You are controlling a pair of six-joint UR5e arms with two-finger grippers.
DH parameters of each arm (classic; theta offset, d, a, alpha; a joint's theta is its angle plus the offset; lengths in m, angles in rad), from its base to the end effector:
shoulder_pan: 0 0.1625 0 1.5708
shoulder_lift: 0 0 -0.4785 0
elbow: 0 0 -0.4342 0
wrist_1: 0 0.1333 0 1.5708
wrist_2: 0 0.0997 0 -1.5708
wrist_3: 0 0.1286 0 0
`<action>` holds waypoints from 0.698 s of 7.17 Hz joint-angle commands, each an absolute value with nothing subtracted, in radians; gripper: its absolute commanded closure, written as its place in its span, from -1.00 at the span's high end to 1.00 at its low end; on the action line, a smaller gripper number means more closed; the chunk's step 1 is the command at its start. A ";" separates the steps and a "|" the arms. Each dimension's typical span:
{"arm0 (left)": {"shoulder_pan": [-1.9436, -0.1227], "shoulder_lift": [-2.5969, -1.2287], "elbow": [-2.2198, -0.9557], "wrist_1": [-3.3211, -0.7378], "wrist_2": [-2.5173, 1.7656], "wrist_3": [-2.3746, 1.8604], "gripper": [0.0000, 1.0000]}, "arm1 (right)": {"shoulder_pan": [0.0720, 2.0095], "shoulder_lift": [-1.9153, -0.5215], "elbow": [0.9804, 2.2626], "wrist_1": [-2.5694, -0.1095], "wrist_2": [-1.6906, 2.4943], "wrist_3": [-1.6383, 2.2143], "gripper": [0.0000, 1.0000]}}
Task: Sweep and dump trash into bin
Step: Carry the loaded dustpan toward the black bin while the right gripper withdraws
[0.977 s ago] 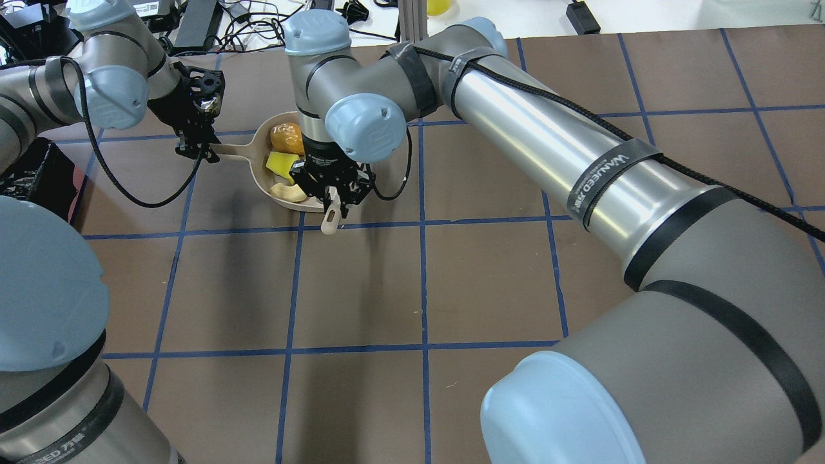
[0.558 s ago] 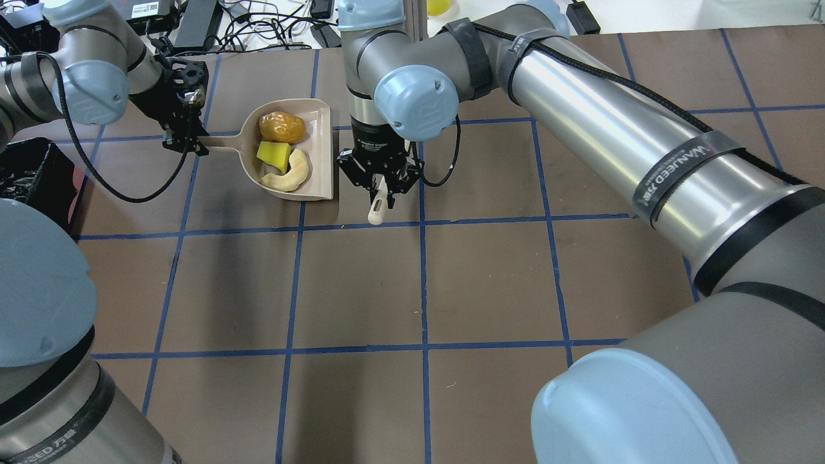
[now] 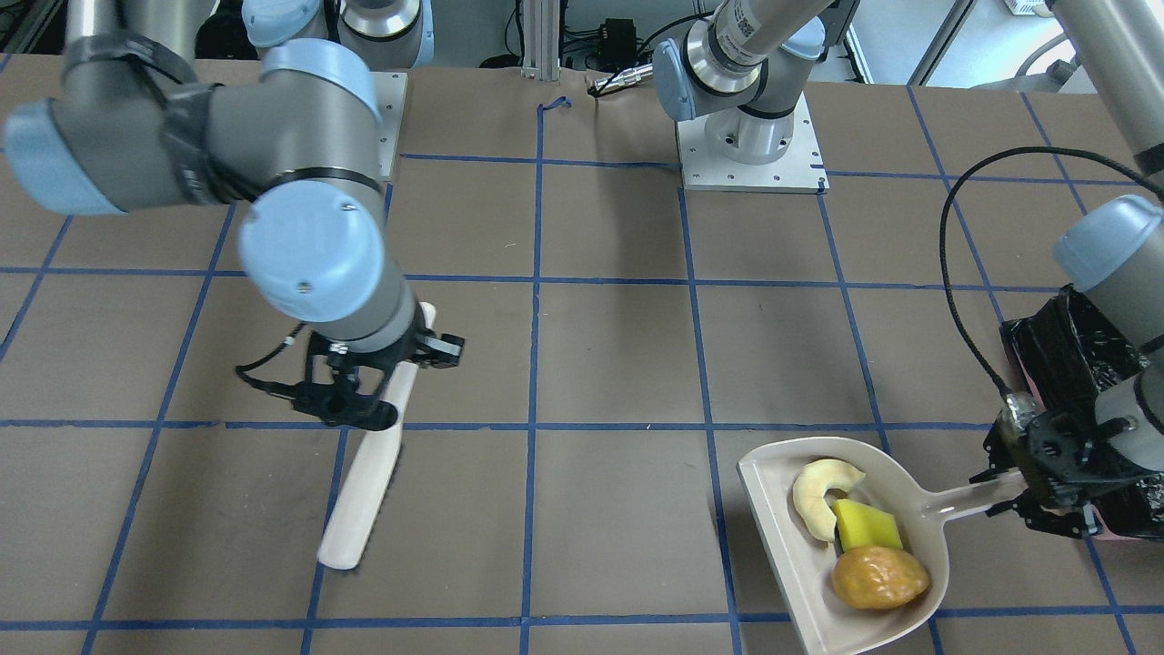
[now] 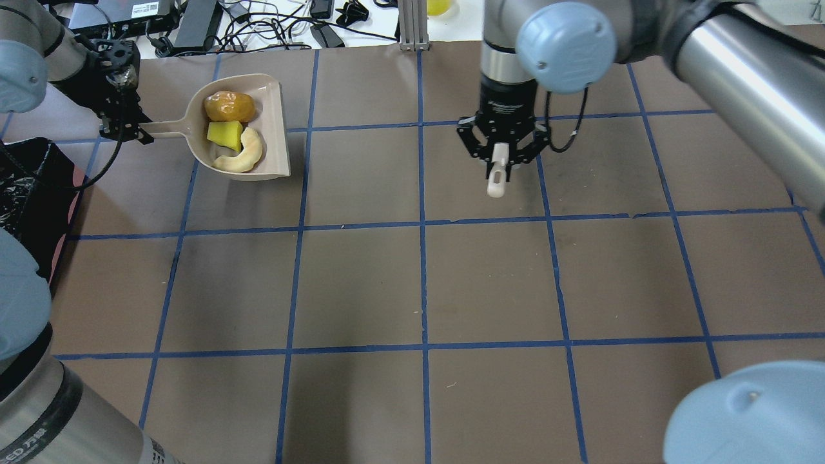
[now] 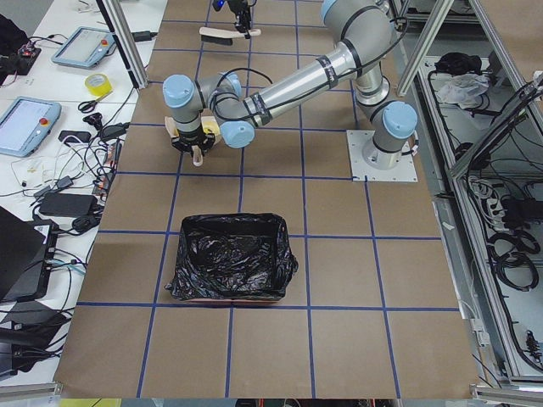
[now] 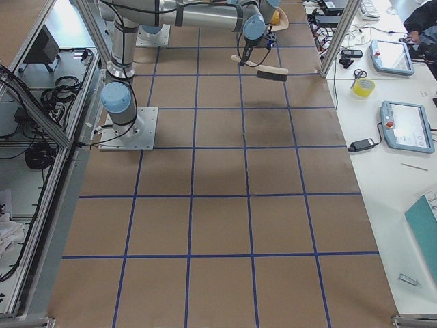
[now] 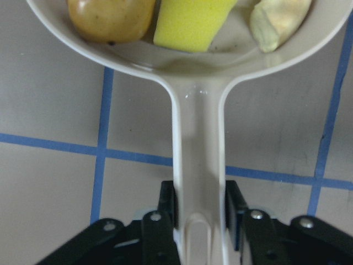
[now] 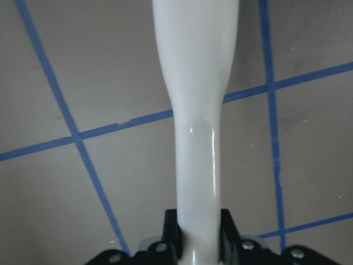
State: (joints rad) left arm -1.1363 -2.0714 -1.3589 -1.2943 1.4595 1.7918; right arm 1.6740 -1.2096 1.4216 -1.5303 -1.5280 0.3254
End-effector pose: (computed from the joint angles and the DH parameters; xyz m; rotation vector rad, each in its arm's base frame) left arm 0.1793 -0.7370 0.3296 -1.9314 -2.3967 0.1455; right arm 0.2059 -0.6402 0.3694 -0.3525 -3.0839 -0.3991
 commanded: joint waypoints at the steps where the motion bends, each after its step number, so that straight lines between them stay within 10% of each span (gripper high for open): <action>1: -1.004 -2.052 -1.290 -1.409 1.463 1.886 -0.98 | 1.412 -1.290 1.544 -1.604 -1.618 0.007 -1.00; 5: -0.804 -2.124 -1.108 -1.463 1.555 2.158 -1.00 | 1.295 -1.215 1.592 -1.765 -1.732 -0.225 -1.00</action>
